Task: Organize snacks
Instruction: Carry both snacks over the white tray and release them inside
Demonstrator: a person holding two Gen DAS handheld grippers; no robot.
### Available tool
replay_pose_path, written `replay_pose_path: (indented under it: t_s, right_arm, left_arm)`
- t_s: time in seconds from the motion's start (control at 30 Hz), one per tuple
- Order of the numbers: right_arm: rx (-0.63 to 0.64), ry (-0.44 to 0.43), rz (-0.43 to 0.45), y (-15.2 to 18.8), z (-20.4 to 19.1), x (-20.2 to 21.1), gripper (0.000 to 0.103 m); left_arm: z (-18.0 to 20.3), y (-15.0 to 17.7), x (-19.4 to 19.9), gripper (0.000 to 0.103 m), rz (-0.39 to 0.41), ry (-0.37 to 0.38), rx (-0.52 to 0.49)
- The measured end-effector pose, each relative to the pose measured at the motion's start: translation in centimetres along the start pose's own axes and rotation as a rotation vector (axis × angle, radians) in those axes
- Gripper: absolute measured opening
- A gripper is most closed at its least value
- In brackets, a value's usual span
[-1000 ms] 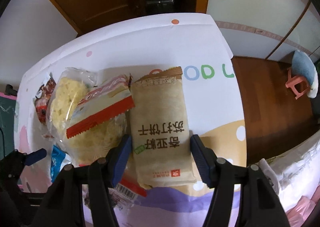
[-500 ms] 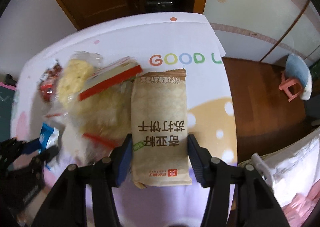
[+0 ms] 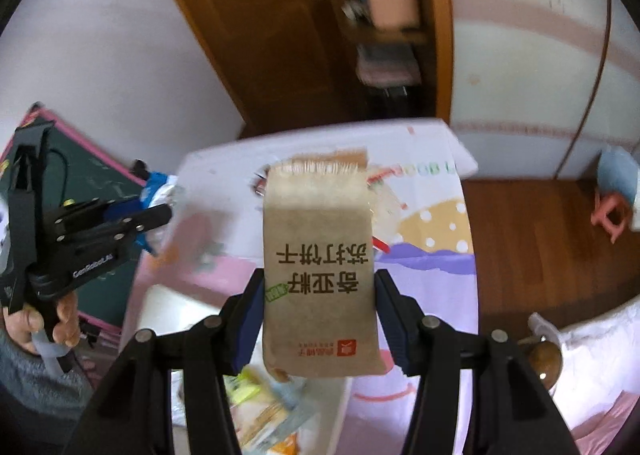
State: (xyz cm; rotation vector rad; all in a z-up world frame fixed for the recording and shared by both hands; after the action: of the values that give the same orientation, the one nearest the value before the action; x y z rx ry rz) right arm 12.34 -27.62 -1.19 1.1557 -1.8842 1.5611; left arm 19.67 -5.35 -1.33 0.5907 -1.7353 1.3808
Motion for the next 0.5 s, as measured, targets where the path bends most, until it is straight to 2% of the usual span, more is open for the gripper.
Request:
replay_pose_path:
  t_s: [0.03,0.07,0.1,0.2,0.3,0.4,0.5]
  right_arm:
    - [0.01,-0.01,0.023,0.4,-0.7,1.1,0.053]
    - [0.025,-0.025,0.061,0.8,-1.8,2.8,0.046]
    - [0.039,-0.042,0.087,1.3,-2.7,4.0,0.032]
    - [0.066,-0.099,0.111,2.7,-5.3,6.0,0.022]
    - [0.163,-0.077,0.096,5.3,-8.5,5.6,0.018]
    - [0.188,-0.087,0.046,7.6,-10.3,3.9,0.018]
    - [0.199,-0.016,0.049,9.1,-10.8,2.6,0.018]
  left_arm:
    - [0.1,0.4,1.9,0.028,0.028,0.009,0.004]
    - [0.2,0.7,3.6,0.028,0.055,0.017,0.008]
    - [0.1,1.1,4.8,0.028,0.075,0.025,0.009]
    - [0.1,2.9,8.4,0.028,0.115,0.062,0.033]
    - [-0.1,5.4,10.2,0.028,0.134,0.092,0.061]
    - [-0.3,8.1,10.1,0.028,0.132,0.063,0.076]
    - [-0.1,11.2,8.2,0.029,0.094,0.027,0.082]
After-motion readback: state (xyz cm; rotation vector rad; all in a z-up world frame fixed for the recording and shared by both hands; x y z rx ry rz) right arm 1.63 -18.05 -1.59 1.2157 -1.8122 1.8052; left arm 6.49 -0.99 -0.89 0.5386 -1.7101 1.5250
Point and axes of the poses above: each gripper's, at about its wrist camera, not at the fingertips, and x roughly against the way its jaws point, z to its right, y to its underside, the point moved 1 cm from there along -x, roughly the way its jaws point, and after that the axes turned 3 degrees about -y, right-handed, at the moved point
